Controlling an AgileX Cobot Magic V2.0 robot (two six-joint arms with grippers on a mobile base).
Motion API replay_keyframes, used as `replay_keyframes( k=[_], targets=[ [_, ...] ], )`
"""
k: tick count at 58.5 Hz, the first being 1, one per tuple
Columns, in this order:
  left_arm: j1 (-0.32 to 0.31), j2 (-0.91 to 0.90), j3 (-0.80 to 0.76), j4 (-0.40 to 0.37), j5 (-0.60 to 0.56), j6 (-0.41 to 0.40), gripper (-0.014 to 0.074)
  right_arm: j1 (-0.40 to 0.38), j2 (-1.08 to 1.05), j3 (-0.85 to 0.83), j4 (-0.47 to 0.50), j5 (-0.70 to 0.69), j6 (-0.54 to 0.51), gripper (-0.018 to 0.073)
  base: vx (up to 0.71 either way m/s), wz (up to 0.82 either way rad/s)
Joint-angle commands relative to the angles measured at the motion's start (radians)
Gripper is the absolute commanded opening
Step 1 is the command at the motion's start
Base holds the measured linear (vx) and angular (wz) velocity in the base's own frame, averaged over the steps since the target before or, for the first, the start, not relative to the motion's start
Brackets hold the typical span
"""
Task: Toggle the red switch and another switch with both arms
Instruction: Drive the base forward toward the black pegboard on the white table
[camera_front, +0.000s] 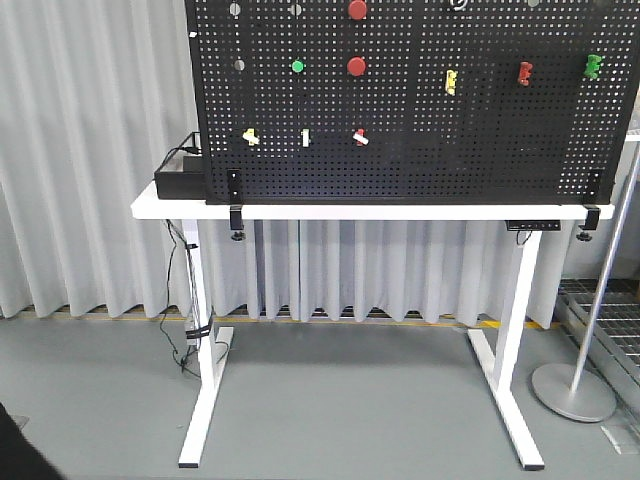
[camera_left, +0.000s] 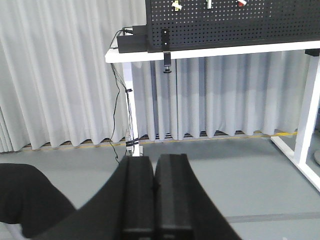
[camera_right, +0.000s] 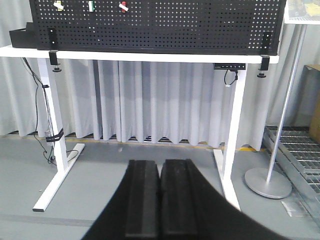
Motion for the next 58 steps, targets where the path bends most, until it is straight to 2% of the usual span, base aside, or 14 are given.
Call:
replay_keyframes(
  k=[1, 58],
  targets=[
    [-0.002, -0.009, 0.018, -0.010, -0.074, -0.009, 0.0002, -0.007, -0.008, 0.005, -0.007, -0.080, -0.008, -0.0006, 0.00, 0.00],
    [-0.002, -0.009, 0.018, -0.010, -0.074, -0.009, 0.0002, -0.007, -0.008, 0.005, -0.007, -0.080, -0.008, -0.0006, 0.01, 0.00]
  ],
)
